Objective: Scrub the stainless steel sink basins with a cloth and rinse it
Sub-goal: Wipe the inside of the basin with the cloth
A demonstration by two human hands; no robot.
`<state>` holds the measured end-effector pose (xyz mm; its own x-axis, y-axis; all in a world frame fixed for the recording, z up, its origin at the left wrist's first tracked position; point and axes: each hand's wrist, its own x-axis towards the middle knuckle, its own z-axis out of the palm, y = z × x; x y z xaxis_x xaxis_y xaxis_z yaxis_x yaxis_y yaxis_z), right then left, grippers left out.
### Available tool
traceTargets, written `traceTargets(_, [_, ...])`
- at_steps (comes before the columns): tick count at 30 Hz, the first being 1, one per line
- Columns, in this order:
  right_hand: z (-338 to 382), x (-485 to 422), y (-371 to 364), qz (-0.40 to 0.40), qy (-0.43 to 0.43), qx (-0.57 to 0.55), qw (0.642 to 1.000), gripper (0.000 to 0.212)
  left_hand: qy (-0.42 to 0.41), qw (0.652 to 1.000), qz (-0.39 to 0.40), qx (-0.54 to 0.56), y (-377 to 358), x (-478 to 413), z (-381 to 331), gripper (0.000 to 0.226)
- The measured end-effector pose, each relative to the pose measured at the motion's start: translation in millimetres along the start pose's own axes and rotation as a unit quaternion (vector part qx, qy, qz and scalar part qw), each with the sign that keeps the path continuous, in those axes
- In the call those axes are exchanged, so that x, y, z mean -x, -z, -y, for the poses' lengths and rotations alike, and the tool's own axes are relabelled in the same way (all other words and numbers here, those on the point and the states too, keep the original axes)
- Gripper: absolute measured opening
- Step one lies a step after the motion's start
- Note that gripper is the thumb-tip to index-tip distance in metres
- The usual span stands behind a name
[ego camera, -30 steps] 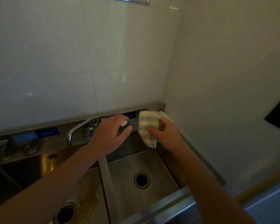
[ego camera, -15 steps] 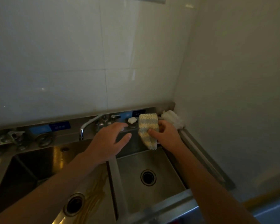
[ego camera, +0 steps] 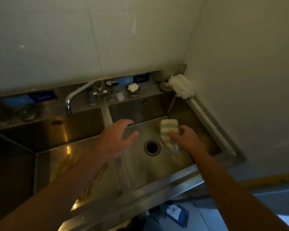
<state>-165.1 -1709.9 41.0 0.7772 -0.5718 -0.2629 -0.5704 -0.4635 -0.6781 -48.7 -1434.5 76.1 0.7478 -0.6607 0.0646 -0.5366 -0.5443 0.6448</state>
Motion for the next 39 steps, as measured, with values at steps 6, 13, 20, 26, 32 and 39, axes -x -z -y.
traceTargets(6, [-57,-46,-21,0.046,-0.067,-0.02,0.997,0.026,0.022,0.996,0.07,-0.051,-46,-33,24,0.058])
traceTargets(13, [-126,-134,-66,0.088,-0.124,0.033,0.988,0.045,0.041,0.982,0.152,-0.108,-115,-90,57,0.06])
traceTargets(20, [-163,-224,-127,0.099,-0.076,0.143,0.982,0.04,0.047,0.97,0.187,-0.151,-159,-149,101,0.07])
traceTargets(26, [-183,-284,-165,-0.011,-0.015,0.174,0.985,0.039,0.065,0.966,0.21,-0.137,-193,-163,124,0.069])
traceTargets(32, [-196,-280,-211,0.08,0.006,0.119,0.99,0.046,0.054,0.954,0.248,-0.161,-200,-167,138,0.069])
traceTargets(39, [-176,-239,-253,0.19,0.058,0.078,0.977,0.037,0.097,0.96,0.227,-0.133,-201,-170,144,0.069])
